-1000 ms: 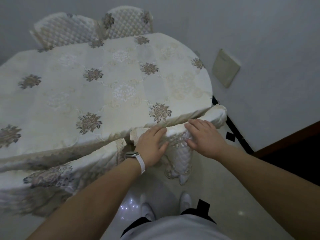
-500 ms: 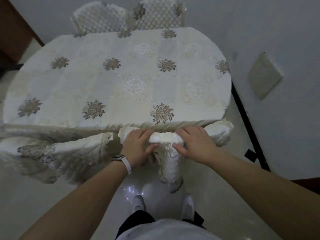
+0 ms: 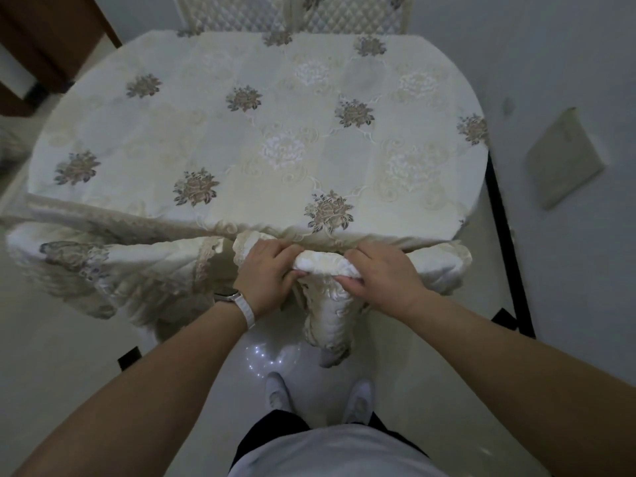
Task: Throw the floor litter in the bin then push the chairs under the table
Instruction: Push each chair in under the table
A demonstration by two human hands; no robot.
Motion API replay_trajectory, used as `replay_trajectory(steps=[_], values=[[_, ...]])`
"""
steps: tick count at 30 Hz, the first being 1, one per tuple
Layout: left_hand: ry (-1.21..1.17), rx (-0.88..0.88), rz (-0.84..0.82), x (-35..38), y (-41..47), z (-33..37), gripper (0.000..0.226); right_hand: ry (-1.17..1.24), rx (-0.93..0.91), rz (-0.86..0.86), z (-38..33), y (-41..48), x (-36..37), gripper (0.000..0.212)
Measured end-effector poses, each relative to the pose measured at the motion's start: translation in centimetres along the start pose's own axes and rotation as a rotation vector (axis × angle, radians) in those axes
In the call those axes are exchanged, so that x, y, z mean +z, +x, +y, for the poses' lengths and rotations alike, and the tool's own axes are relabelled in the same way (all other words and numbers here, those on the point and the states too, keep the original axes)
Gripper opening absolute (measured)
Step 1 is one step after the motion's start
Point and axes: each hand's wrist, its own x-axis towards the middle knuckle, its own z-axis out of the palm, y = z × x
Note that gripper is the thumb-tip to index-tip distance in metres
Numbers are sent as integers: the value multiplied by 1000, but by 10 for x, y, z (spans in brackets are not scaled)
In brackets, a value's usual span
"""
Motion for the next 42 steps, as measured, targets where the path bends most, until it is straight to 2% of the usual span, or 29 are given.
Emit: replay_trajectory(steps=[16, 28, 42], values=[[-17, 86, 21, -7, -15, 0, 45, 8, -110, 130, -5, -5, 7, 35], [-93, -33, -90, -2, 3, -2, 44, 27, -90, 137, 8, 8, 13, 32], [-53, 3, -61, -4, 0, 0, 47, 25, -95, 137, 5, 9, 8, 33]])
